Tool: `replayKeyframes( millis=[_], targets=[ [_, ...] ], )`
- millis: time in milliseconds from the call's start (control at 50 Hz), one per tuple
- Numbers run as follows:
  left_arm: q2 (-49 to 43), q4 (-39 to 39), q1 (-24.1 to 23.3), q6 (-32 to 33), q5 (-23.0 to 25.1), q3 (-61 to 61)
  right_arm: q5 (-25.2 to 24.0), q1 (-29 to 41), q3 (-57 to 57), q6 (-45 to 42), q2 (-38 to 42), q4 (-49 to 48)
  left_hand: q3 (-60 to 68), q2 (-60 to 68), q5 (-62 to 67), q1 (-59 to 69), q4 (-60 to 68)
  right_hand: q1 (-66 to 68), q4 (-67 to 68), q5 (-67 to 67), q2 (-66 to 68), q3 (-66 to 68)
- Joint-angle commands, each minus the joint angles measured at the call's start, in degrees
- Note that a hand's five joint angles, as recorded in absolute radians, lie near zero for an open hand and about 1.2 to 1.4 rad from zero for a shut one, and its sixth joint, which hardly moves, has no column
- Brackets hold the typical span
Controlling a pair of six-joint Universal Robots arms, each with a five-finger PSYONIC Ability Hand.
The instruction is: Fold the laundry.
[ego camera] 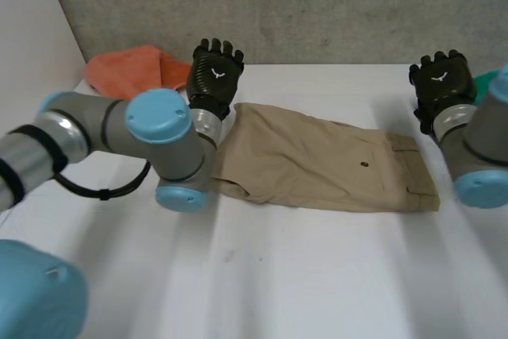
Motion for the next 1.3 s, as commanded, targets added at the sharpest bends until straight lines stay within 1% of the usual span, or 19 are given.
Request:
replayKeyframes(
  millis=[20, 60, 120, 220, 280, 380, 440, 560, 660, 760, 820, 900, 920, 980, 1100, 1160, 1200, 1220, 1300],
  targets=[
    [10.34, 0.08, -1.59, -0.21, -0.3, -18.67, -9.07, -5.34, 8.51, 7.48, -8.89, 19.41, -2.07, -1.71, -2.6, -0.83, -1.59, -1.79, -3.64, -3.88, -2.79, -2.28],
    [10.78, 0.0, -2.12, -0.39, -0.39, -20.62, -10.38, -6.31, 10.35, 9.24, -8.89, 23.45, -2.07, -1.71, -2.6, -0.83, -1.59, -0.55, -2.4, -2.64, -1.55, -1.04],
    [12.54, -0.09, -2.38, -1.17, -0.3, -23.79, -11.27, -6.75, 12.46, 9.86, -8.8, 23.92, -2.07, -1.71, -2.6, -0.83, -1.59, 1.49, -0.37, -0.6, 0.48, 0.99],
    [13.33, 0.0, -2.38, -3.72, -0.21, -25.82, -13.73, -7.72, 15.28, 9.51, -6.96, 17.43, -2.07, -1.71, -2.6, -0.83, -1.59, 3.51, 1.65, 1.42, 2.51, 3.01],
    [13.24, 0.0, -2.38, -4.87, -0.21, -25.64, -13.47, -7.72, 14.58, 9.34, -3.36, 14.43, -2.07, -1.71, -2.6, -0.83, -1.59, 5.85, 4.0, 3.76, 4.85, 5.36],
    [13.24, 0.0, -2.3, -5.13, -0.3, -25.64, -13.64, -7.63, 13.17, 8.9, -0.28, 11.26, -2.07, -1.71, -2.6, -0.83, -1.59, 36.07, 34.22, 33.98, 35.07, 35.58],
    [13.24, 0.0, -2.3, -5.13, -0.3, -25.9, -13.03, -7.89, 12.82, 7.33, -0.01, 11.44, -2.07, -1.71, -2.6, -0.83, -1.59, 68.11, 66.26, 66.02, 67.11, 67.62],
    [13.86, -0.18, -2.3, -5.13, -0.56, -26.43, -12.59, -11.32, 14.31, 5.03, -2.64, 11.26, -2.07, -1.71, -2.6, -0.83, -1.59, 68.21, 66.36, 66.12, 67.21, 67.72],
    [15.61, -0.36, -2.12, -5.4, -0.65, -27.4, -12.68, -14.66, 14.75, 1.61, -8.0, 12.31, -2.07, -1.71, -2.6, -0.83, -1.59, 68.21, 66.36, 66.12, 67.21, 67.72],
    [17.64, -0.36, -1.86, -5.4, -0.56, -29.24, -11.8, -16.24, 14.67, -11.45, -9.5, 13.63, -2.07, -1.71, -2.6, -0.83, -1.59, 68.21, 66.36, 66.12, 67.21, 67.72],
    [18.43, -0.36, -1.68, -5.83, -0.56, -30.12, -11.62, -16.07, 13.88, -16.31, -9.59, 13.28, -2.07, -1.71, -2.6, -0.83, -1.59, 68.21, 66.36, 66.12, 67.21, 67.72],
    [19.22, -0.44, -1.68, -7.06, -0.56, -30.74, -12.41, -10.81, 11.95, -20.63, -10.2, 11.97, -2.07, -1.71, -2.6, -0.83, -1.59, 68.21, 66.36, 66.12, 67.21, 67.72],
    [19.31, -0.44, -1.68, -7.33, -0.56, -30.83, -12.85, -6.62, 10.2, -21.07, -10.55, 10.92, -2.07, -1.71, -2.6, -0.83, -1.59, 68.21, 66.36, 66.12, 67.21, 67.72],
    [20.01, -0.53, -1.77, -8.3, -0.56, -30.91, -14.69, -0.88, 8.61, -21.42, -10.56, 9.59, -2.07, -1.71, -2.6, -0.83, -1.59, 68.21, 66.36, 66.12, 67.21, 67.72],
    [21.33, -0.44, -1.77, -8.91, -0.65, -30.91, -27.07, 11.25, 7.55, -22.74, -7.58, 7.83, -2.07, -1.71, -2.6, -0.83, -1.59, 68.21, 66.36, 66.12, 67.21, 67.72],
    [21.77, -0.44, -1.77, -9.0, -0.65, -30.91, -30.5, 17.3, 6.67, -23.36, -2.93, 7.92, -2.07, -1.71, -2.6, -0.83, -1.59, 68.21, 66.36, 66.12, 67.21, 67.72],
    [21.94, -0.44, -1.77, -9.0, -0.65, -30.91, -30.7, 19.69, 5.79, -23.36, -0.64, 8.36, -2.07, -1.71, -2.6, -0.83, -1.59, 68.21, 66.36, 66.12, 67.21, 67.72],
    [21.94, -0.44, -1.77, -9.0, -0.74, -30.91, -29.82, 20.92, 5.01, -23.27, 0.5, 8.53, -2.07, -1.71, -2.6, -0.83, -1.59, 48.79, 46.93, 46.7, 47.78, 48.29],
    [22.03, -0.36, -1.77, -9.0, -0.74, -30.3, -25.18, 21.81, 4.38, -19.86, -0.79, 8.19, -2.07, -1.71, -2.6, -0.83, -1.59, 6.48, 4.62, 4.39, 5.47, 5.98]
  ],
)
